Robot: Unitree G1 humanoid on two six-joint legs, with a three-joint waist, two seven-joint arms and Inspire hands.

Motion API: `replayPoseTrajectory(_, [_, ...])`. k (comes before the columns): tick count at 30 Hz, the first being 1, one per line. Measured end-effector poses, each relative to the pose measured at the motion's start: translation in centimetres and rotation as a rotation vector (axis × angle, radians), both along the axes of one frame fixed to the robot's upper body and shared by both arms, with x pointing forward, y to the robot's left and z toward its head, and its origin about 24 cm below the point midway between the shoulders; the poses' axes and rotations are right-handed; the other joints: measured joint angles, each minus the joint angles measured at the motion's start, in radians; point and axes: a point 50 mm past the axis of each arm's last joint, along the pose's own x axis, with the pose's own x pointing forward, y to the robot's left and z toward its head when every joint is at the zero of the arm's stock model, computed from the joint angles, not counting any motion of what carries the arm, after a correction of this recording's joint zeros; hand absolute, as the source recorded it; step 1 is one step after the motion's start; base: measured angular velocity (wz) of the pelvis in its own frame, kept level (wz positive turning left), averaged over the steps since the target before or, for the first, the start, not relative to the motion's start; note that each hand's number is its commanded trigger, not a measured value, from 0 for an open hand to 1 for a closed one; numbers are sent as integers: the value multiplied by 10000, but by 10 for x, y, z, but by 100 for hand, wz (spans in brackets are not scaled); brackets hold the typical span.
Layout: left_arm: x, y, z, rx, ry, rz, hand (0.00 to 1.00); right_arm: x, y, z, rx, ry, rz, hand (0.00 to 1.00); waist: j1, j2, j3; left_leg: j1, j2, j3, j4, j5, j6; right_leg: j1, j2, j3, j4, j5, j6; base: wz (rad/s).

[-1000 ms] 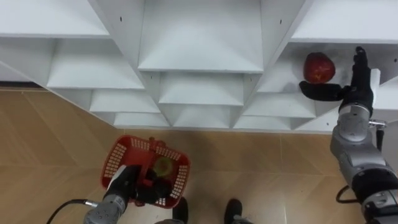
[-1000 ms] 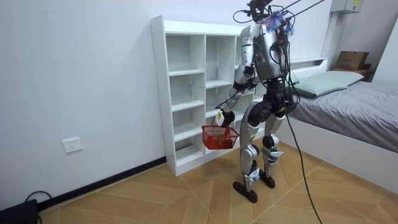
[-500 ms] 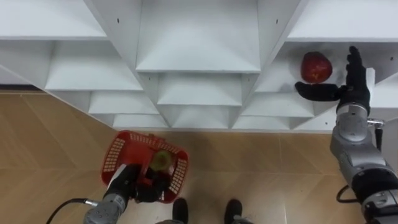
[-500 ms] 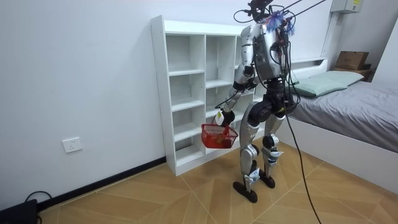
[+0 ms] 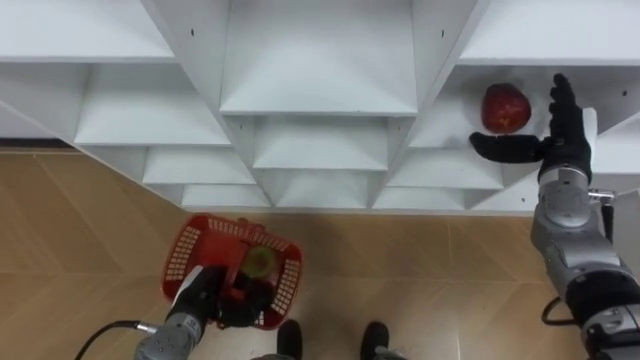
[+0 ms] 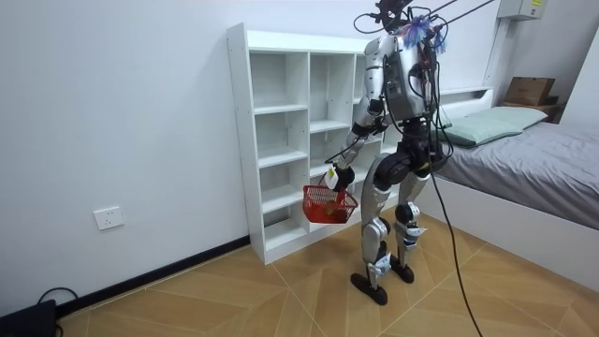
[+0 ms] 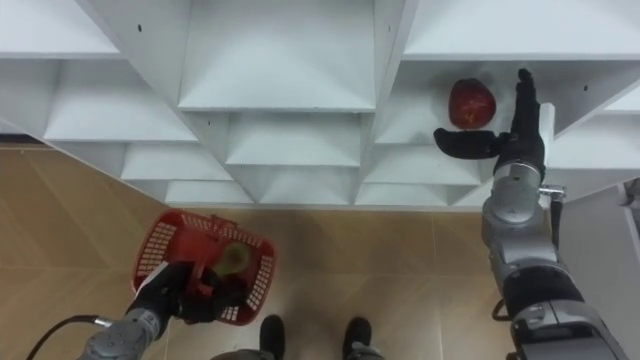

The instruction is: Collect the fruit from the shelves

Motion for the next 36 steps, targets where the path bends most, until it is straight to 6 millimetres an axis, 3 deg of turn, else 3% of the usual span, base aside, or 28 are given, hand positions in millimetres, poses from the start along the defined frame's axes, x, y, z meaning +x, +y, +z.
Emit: replayPoseTrajectory(36, [-3, -1, -3, 186, 367, -35, 100, 4, 5, -1, -311, 367, -38, 0, 48, -83, 52, -254, 36, -24, 7, 8, 3, -89, -9, -191, -124, -2, -2, 1])
